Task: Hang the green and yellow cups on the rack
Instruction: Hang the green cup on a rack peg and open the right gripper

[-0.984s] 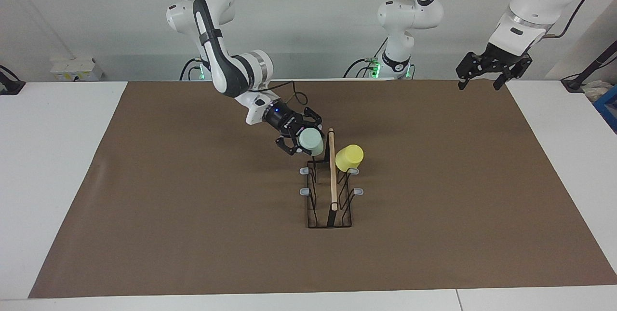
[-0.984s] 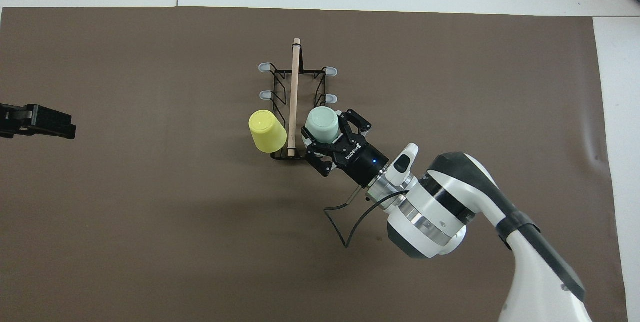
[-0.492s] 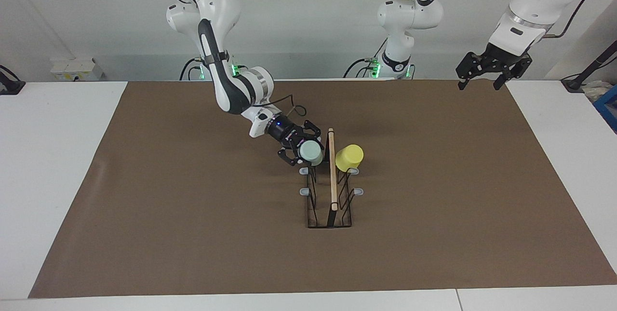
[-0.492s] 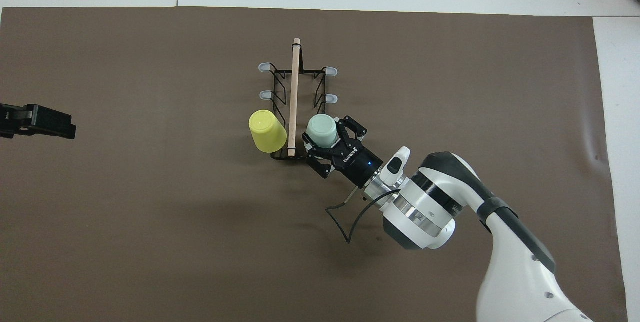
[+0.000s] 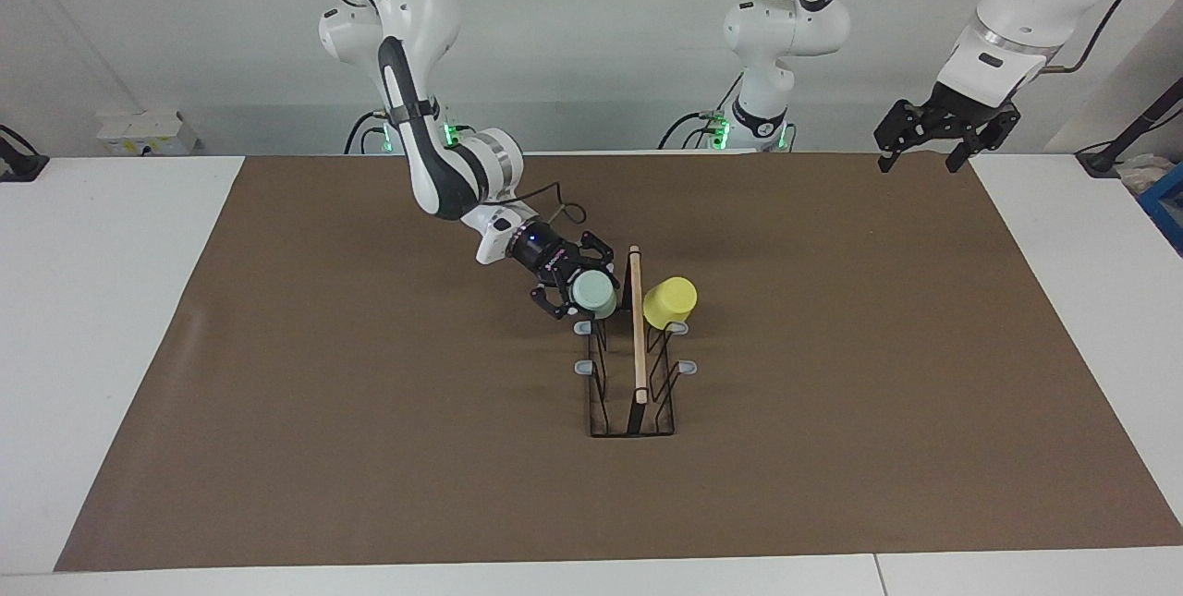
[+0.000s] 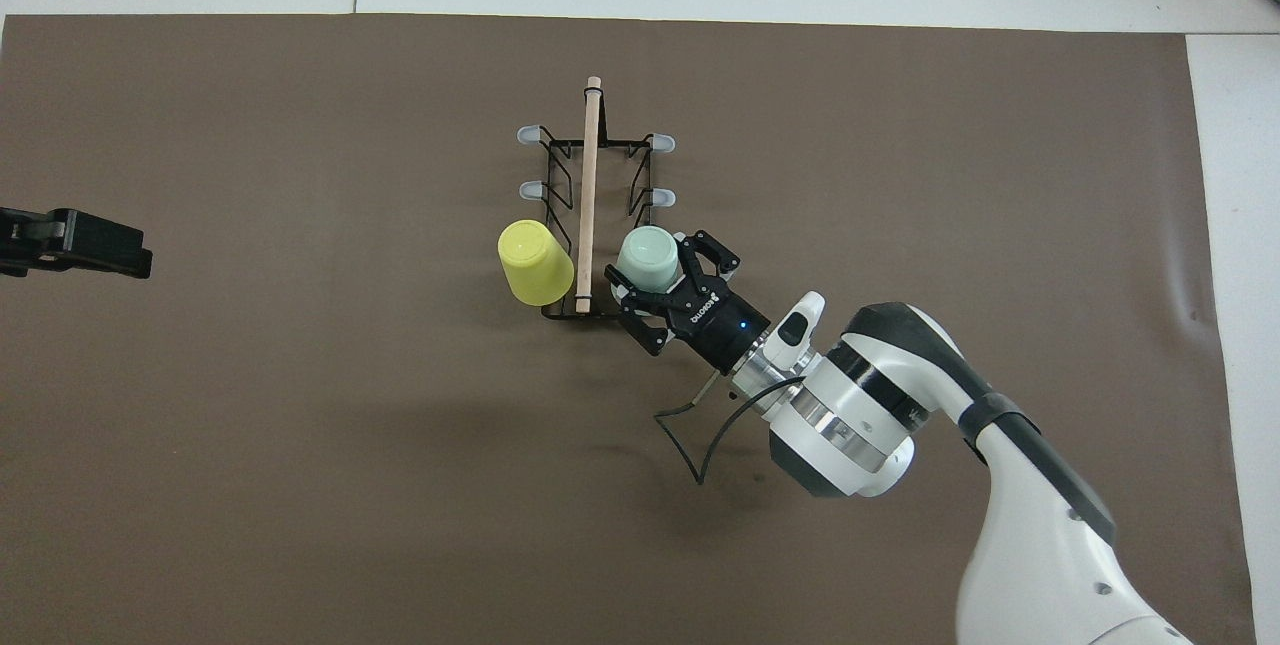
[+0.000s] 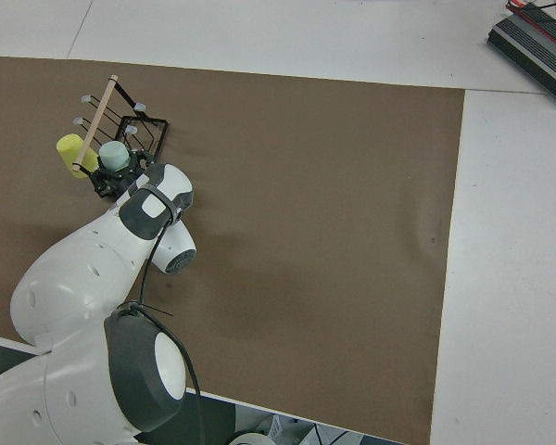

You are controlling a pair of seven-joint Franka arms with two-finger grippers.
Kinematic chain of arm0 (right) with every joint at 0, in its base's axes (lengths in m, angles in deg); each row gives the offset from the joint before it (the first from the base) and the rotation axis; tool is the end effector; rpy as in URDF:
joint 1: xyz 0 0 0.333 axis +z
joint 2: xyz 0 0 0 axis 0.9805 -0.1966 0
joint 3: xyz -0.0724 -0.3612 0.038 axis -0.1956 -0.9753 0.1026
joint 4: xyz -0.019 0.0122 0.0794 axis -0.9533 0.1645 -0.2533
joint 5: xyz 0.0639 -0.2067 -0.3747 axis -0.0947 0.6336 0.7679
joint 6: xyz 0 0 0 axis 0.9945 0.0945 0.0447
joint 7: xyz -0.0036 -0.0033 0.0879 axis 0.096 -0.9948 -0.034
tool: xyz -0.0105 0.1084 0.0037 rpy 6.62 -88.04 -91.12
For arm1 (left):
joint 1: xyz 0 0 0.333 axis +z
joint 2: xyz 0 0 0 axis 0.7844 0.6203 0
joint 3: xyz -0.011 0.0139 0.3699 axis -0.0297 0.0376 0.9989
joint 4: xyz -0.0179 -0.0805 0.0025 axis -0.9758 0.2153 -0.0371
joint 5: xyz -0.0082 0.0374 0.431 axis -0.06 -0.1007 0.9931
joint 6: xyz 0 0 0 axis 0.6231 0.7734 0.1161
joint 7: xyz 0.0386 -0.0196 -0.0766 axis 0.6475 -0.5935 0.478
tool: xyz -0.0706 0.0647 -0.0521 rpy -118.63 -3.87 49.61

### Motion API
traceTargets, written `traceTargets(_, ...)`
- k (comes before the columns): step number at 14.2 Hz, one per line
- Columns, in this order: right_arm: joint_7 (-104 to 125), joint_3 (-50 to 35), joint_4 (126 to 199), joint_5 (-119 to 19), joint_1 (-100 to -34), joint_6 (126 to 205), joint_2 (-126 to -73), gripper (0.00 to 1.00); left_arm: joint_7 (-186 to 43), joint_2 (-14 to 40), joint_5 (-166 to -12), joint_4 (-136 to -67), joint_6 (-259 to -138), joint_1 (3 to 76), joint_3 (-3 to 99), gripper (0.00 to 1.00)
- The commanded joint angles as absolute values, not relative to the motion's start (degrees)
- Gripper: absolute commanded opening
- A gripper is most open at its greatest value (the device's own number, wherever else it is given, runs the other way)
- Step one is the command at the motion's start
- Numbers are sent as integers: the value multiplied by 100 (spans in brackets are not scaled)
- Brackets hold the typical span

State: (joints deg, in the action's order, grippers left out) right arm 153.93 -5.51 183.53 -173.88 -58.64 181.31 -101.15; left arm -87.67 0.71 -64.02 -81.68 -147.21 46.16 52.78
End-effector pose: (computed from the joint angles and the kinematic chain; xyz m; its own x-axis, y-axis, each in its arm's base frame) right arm 0.5324 0.3058 0.2837 0.2694 -0.0998 0.9578 0.6917 -0.6719 -0.2646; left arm 0.5758 -0.0362 0.6947 0.9969 -0.0771 -0.0148 -0.0770 -0.9970 0.0102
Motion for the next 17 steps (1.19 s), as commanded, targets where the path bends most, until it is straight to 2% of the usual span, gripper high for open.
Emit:
traceTargets(1, 16124, -464, 18387, -18795, -5862, 18197, -10090, 100, -8699, 37, -6308, -8214, -14677, 4648, 5239, 100)
traceTargets(4, 16107, -464, 18361, -18786, -5853, 18546, -10055, 100, -8699, 37, -6308, -8214, -14669, 4648, 5239, 100)
traceTargets(9, 16098, -456, 18123, -18524, -5862, 20427, -9494, 100, -8699, 37, -6308, -8214, -14677, 4648, 5239, 100)
traceTargets(17, 15853, -429, 18097, -18514, -5801, 21060, -9159, 100, -8699, 37, -6308, -8214, -14669, 4648, 5239, 100)
